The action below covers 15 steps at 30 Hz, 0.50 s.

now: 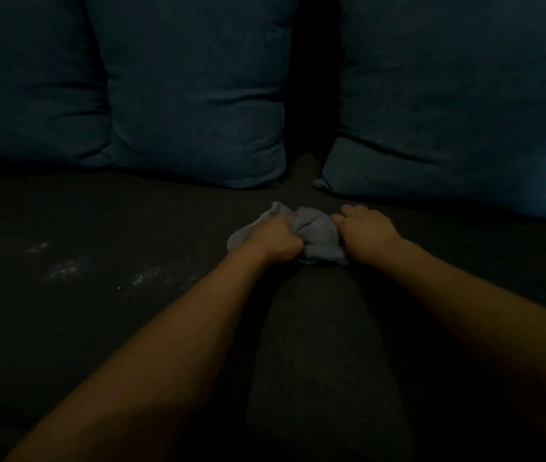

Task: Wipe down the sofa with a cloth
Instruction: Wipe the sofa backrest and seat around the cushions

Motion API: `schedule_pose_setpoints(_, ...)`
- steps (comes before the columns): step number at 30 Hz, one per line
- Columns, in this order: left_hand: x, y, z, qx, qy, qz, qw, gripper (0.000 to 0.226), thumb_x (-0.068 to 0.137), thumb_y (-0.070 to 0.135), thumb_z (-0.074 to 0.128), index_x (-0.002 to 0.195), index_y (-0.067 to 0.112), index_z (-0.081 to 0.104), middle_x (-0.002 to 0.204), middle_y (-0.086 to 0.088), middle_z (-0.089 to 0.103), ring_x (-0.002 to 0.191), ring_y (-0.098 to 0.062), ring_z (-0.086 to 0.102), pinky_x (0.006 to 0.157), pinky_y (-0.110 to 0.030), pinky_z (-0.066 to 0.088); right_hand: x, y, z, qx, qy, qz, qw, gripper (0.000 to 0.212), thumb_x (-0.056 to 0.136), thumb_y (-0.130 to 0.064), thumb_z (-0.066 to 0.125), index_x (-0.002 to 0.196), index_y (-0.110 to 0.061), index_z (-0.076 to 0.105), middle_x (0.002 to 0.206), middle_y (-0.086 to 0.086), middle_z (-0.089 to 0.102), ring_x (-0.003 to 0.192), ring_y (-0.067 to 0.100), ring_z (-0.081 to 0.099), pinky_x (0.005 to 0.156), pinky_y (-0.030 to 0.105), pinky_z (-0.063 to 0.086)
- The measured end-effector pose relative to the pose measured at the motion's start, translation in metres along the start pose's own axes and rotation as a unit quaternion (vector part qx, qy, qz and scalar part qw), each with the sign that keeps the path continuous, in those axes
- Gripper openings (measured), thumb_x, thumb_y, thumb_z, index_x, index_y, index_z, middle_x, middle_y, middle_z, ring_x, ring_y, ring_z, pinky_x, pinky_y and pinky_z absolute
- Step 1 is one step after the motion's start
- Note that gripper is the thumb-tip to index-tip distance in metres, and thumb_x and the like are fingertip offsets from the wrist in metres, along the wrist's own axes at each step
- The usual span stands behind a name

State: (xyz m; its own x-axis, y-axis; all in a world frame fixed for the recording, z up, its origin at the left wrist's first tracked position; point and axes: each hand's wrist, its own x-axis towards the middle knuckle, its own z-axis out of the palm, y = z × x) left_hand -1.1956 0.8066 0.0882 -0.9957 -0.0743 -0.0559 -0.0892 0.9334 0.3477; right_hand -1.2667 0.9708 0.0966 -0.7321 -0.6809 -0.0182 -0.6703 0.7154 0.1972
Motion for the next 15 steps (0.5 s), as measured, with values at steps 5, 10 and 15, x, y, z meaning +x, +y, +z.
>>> schedule_pose_setpoints(5, -0.097, 0.028, -0.003, -0.068, -0.011, 0.03, 0.997, 0.04, 0.089, 0.014, 0.054, 0.129, 0.013, 0.052, 0.132, -0.007, 0.051, 0.122, -0.021, 0.043, 0.098, -0.018, 0.025, -0.081, -0.024, -0.019, 0.024, 0.0, -0.06, 0.998, 0.038, 0.086, -0.039, 0.058, 0.12, -0.025, 0.051, 0.113, 0.001, 0.048, 0.104, 0.019, 0.05, 0.074, 0.03, 0.042)
schedule_pose_setpoints(10, -0.2, 0.04, 0.002, 0.024, -0.036, 0.074, 0.996, 0.048, 0.082, 0.029, 0.051, 0.129, 0.023, 0.049, 0.137, -0.007, 0.047, 0.136, -0.024, 0.036, 0.113, -0.033, 0.031, -0.165, -0.04, -0.035, 0.061, -0.017, -0.191, 0.98, 0.017, 0.086, -0.03, 0.053, 0.102, -0.026, 0.057, 0.098, -0.006, 0.047, 0.092, 0.012, 0.05, 0.068, 0.03, 0.044)
schedule_pose_setpoints(15, -0.225, 0.059, -0.04, 0.009, -0.151, 0.013, 0.988, 0.021, 0.074, 0.018, 0.06, 0.094, 0.018, 0.066, 0.095, -0.005, 0.071, 0.09, -0.022, 0.067, 0.074, -0.032, 0.053, -0.175, -0.048, -0.067, 0.154, -0.161, -0.212, 0.951, 0.019, 0.082, -0.021, 0.06, 0.098, -0.026, 0.066, 0.097, -0.01, 0.058, 0.088, 0.008, 0.056, 0.077, 0.033, 0.05)
